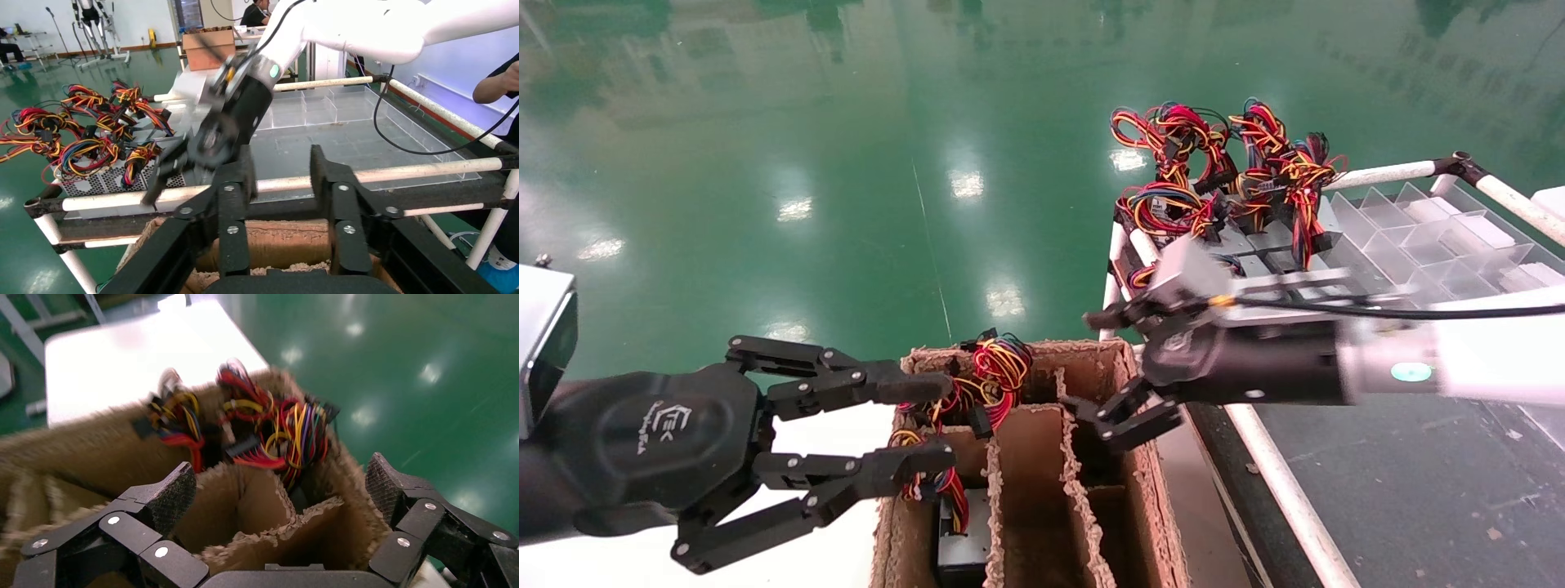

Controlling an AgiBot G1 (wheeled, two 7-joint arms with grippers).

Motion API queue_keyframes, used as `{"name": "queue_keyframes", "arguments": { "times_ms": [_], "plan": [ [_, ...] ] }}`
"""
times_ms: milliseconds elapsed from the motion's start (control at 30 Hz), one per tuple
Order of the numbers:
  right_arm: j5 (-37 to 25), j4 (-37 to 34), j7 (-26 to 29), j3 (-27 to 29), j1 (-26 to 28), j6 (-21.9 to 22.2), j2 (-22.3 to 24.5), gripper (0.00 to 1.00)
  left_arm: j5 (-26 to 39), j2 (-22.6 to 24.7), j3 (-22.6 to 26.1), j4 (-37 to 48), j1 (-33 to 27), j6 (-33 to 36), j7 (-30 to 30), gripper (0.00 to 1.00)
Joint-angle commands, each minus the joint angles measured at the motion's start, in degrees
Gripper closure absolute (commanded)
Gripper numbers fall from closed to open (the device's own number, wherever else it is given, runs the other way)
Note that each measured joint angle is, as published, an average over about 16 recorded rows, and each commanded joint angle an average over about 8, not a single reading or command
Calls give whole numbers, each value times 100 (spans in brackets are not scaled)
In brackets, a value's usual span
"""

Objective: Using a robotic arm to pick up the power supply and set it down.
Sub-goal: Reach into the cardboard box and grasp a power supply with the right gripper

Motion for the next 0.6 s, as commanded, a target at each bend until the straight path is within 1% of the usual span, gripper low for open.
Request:
{"name": "queue_keyframes", "arguments": {
  "times_ms": [33, 167, 200, 400, 600],
  "plan": [
    [-231, -420, -139, -161, 169, 9, -305, 46, 0, 0, 0, 0, 0, 0, 0, 0],
    [-405, -1205, -575, -283, 397, 71, -778, 96, -1, 0, 1, 0, 0, 0, 1, 0],
    [-429, -1385, -687, -299, 449, 92, -880, 100, -1, 0, 1, 0, 0, -1, 1, 0],
    [-527, -2273, -1311, -356, 701, 207, -1366, 100, -2, -1, 2, 0, -1, -1, 1, 0],
    [-574, -2902, -1806, -374, 866, 345, -1677, 100, -2, -1, 3, 0, -1, -1, 2, 0]
  ]
}}
